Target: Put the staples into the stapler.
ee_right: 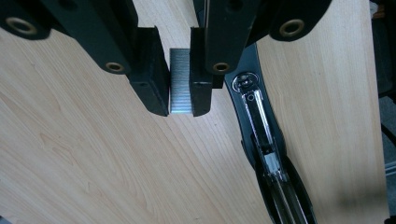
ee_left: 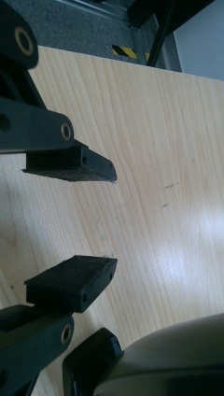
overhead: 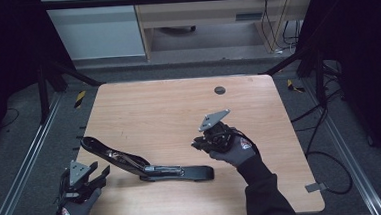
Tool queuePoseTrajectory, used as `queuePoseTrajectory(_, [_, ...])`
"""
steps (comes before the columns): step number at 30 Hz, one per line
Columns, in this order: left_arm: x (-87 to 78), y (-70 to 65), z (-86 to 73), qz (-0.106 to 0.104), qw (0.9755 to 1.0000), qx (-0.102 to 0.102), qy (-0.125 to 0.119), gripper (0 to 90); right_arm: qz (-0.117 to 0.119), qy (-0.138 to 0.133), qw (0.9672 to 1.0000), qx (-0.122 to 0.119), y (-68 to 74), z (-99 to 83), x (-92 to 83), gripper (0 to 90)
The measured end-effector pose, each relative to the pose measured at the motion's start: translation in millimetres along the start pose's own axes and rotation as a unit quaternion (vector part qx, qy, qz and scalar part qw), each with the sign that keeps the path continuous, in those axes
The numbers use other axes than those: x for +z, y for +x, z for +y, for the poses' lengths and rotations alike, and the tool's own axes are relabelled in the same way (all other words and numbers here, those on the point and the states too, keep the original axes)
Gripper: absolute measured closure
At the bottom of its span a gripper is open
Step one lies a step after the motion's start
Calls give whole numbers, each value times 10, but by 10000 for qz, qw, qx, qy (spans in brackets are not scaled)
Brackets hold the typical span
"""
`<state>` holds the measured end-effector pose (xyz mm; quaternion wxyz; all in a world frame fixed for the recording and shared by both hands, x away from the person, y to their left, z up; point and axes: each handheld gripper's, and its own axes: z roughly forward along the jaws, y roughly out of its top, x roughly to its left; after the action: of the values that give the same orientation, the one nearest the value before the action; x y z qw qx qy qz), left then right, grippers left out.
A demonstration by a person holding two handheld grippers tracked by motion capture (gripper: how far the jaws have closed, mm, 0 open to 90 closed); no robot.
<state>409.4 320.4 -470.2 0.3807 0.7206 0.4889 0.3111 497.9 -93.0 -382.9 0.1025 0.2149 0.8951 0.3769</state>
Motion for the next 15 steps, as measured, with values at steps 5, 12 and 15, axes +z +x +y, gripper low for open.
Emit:
queuePoseTrajectory(5, [2,5,-1,3,10000,11,7,506,44,20,10000,-53,4,17,60,785])
queuePoseTrajectory(12, [1,1,0,-4,10000,4,-5,506,134,39,9998,-126,32,55,139,786])
queuePoseTrajectory(15, [1,5,-2,5,10000,18,-7,506,161,70,9997,-172,29,58,170,785])
